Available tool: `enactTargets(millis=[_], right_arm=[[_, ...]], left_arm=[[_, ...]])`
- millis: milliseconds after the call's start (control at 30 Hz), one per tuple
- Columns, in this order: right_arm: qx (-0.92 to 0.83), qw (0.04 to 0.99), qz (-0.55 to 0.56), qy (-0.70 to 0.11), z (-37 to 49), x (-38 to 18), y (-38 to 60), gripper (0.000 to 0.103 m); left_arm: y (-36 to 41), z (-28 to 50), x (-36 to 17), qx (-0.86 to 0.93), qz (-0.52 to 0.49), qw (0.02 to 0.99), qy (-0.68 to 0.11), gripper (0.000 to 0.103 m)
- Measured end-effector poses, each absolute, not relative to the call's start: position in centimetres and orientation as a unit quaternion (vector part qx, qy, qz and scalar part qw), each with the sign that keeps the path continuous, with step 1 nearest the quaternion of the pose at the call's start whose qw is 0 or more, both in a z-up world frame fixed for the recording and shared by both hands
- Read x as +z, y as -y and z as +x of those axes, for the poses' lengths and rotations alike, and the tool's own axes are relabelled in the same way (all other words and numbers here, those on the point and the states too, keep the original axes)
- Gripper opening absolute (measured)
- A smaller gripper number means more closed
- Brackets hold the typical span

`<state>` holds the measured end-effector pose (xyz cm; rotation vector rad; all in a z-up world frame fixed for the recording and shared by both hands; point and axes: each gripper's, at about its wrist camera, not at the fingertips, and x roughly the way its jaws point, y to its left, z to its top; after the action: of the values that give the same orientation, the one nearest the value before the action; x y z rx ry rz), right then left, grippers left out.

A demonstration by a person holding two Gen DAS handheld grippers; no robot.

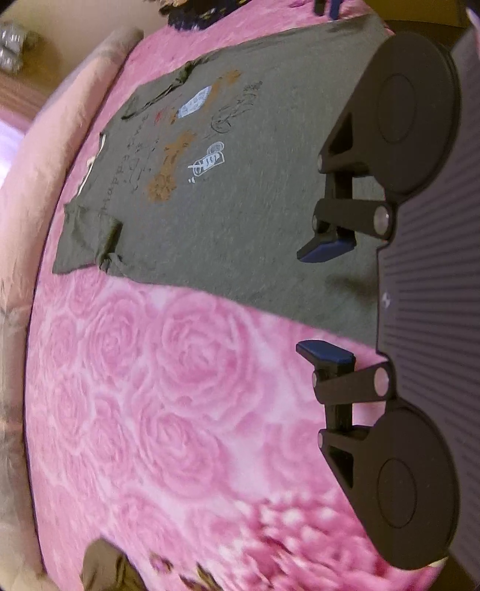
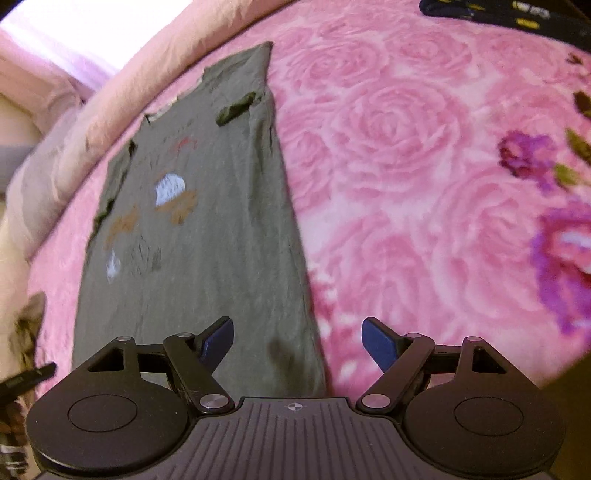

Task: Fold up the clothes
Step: 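Move both tools to the T-shirt hem and close them on it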

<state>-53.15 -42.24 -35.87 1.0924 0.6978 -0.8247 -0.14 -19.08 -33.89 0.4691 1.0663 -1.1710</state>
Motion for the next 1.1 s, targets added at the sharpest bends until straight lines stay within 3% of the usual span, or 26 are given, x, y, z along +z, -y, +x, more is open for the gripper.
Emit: enactTargets(millis=[267, 567, 633, 700, 1100], right_arm=[[-0.326, 0.770, 0.492, -0.245, -55.6, -37.7, 41.2, 0.080], [-0.296, 0.723, 0.593, -0.195, -59.8, -38.3, 39.9, 0.073], [-0.286, 0.710, 0.617, -0.185, -60.5, -38.9, 40.4, 0.067], [-0.283, 0.695, 0.635, -0.183, -60.9, -39.6, 41.0, 0.050], [-0.223, 0.717, 0.639, -0.170, -58.4, -41.5, 44.2, 0.050]], left_arm=[[17.9, 3.5, -37.6, -0.602, 0.166, 0.616, -0.480, 0.035], [14.1, 5.1, -39.1, -0.609, 0.063, 0.568, -0.550, 0.035], [13.8, 5.8, -39.7, -0.601, 0.033, 0.564, -0.565, 0.034], [13.7, 6.3, -40.1, -0.593, 0.009, 0.558, -0.581, 0.033], [19.4, 7.9, -41.2, -0.613, 0.002, 0.518, -0.597, 0.034]])
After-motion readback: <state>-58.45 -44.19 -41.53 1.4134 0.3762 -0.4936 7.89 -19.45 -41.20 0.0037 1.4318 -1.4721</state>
